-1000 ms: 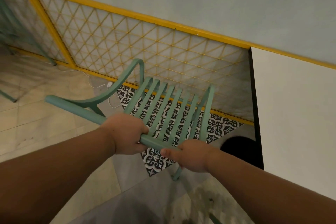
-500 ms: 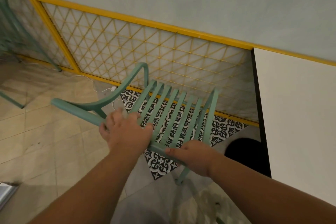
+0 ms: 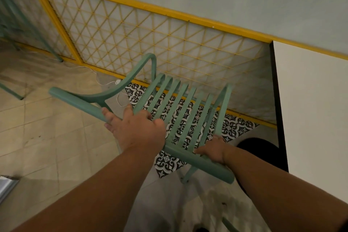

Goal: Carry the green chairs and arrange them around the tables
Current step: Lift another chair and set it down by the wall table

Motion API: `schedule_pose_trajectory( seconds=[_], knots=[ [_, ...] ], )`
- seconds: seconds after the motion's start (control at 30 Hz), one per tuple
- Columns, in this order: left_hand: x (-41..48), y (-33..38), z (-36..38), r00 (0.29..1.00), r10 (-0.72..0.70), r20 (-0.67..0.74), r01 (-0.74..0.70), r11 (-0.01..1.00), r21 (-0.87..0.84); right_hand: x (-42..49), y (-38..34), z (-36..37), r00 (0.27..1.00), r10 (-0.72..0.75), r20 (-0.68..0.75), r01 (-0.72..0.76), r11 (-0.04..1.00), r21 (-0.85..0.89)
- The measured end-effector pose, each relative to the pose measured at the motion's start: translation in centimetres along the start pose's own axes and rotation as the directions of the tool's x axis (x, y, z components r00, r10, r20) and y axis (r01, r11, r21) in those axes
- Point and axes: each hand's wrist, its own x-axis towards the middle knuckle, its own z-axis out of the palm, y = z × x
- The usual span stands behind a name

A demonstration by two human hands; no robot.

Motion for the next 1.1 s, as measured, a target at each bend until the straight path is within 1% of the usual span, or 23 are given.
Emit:
schedule_pose_trajectory(
  seconds=[0.1, 0.2, 0.27, 0.33, 0.43, 0.5, 0.67, 0.73, 0.8, 0.9, 1.0, 1.1],
  knots=[
    [-0.1, 0.1, -0.4, 1.000, -0.010, 0.020, 0.010, 1.000, -0.002, 1.0, -0.4, 0.3, 0.997, 0.067, 0.047, -0.064, 0.996, -0.067],
    [-0.3, 0.2, -1.2, 1.000, -0.015, 0.022, 0.016, 0.999, -0.045, 1.2, -1.0, 0.2, 0.998, 0.030, 0.051, -0.022, 0.987, -0.158],
    [-0.2, 0.1, -1.5, 1.000, -0.014, 0.020, 0.015, 0.999, -0.050, 2.2, -0.5, 0.5, 0.998, 0.032, 0.059, -0.022, 0.988, -0.151],
    [-0.2, 0.0, -1.7, 1.000, -0.013, 0.026, 0.015, 0.997, -0.074, 1.8, -0.7, 0.4, 0.997, 0.048, 0.066, -0.039, 0.991, -0.126],
    [-0.1, -0.1, -2.2, 1.000, 0.001, 0.009, 0.000, 0.994, -0.106, 0.6, -1.2, 0.3, 0.997, 0.070, 0.029, -0.071, 0.997, 0.036],
    [0.5, -0.6, -1.9, 1.000, 0.025, 0.001, -0.025, 0.993, -0.115, 0.7, -1.3, 0.8, 0.997, 0.076, 0.024, -0.078, 0.992, 0.102],
    [3.4, -2.8, -0.5, 0.994, 0.098, -0.051, -0.101, 0.994, -0.050, 2.1, -1.9, 3.0, 0.994, 0.106, 0.036, -0.111, 0.975, 0.193],
    [4.7, -3.9, -0.1, 0.990, 0.138, -0.042, -0.138, 0.990, -0.012, 1.5, -2.7, 3.8, 0.991, 0.131, 0.034, -0.135, 0.949, 0.286],
    [5.7, -4.7, -0.1, 0.983, 0.181, -0.011, -0.181, 0.983, 0.022, 0.7, -3.7, 4.2, 0.987, 0.158, 0.012, -0.153, 0.929, 0.336],
    [6.0, -5.4, -1.2, 0.965, 0.260, -0.021, -0.259, 0.965, 0.030, -0.7, -5.3, 4.4, 0.990, 0.139, 0.024, -0.139, 0.934, 0.328],
    [6.2, -6.0, -2.9, 0.943, 0.330, -0.036, -0.329, 0.944, 0.023, -2.9, -7.1, 4.7, 0.992, 0.125, 0.017, -0.125, 0.958, 0.260],
    [7.6, -7.1, -3.0, 0.928, 0.372, 0.008, -0.371, 0.927, 0.045, -3.5, -8.5, 5.5, 0.990, 0.139, 0.039, -0.144, 0.954, 0.262]
  ],
)
